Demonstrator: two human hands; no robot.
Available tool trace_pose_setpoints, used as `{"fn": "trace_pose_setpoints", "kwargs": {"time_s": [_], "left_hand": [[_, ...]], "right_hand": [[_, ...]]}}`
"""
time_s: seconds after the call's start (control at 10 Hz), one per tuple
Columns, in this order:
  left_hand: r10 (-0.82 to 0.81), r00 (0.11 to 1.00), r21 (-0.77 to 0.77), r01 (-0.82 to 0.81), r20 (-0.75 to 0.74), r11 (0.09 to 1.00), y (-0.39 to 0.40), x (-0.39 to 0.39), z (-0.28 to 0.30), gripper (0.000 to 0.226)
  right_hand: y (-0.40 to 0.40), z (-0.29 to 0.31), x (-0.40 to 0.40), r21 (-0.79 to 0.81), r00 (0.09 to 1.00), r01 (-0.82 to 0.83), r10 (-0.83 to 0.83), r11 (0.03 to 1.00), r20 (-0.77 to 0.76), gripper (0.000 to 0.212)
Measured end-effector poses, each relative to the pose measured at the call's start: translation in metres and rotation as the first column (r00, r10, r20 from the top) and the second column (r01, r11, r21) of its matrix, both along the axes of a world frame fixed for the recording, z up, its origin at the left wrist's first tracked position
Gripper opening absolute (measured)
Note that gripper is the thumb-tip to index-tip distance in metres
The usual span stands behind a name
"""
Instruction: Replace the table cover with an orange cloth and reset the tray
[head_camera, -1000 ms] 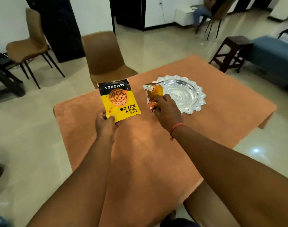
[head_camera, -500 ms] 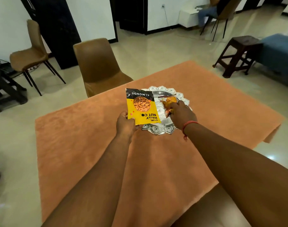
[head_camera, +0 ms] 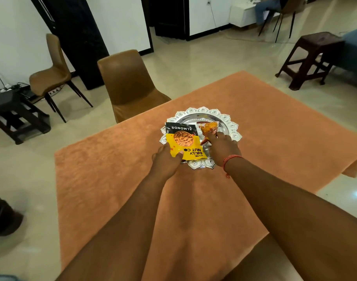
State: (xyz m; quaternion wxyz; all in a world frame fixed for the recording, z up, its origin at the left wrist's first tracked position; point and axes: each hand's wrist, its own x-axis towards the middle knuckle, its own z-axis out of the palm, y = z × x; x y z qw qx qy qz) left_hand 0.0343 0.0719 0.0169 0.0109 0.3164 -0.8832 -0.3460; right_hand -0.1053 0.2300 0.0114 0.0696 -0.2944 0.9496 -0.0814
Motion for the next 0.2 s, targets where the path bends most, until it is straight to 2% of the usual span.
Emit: {"fn": "trace_pose_setpoints", "kwargs": {"time_s": [0.1,0.2], "left_hand": [[-0.122,0.987,-0.065,0.129,0.104,0.99,-0.002,0.008,-0.006,0.079],[-0.098,0.985,-0.062,0.108,0.145,0.992,-0.006,0.015,-0.008,0.079]], "right_hand": [[0.002,0.0,0.011,-0.003,1.0,0.001,-0.001,1.0,0.018,0.058],[0.006,0.003,0.022,-0.003,0.999,0.012,-0.012,1.0,0.053,0.072]]}}
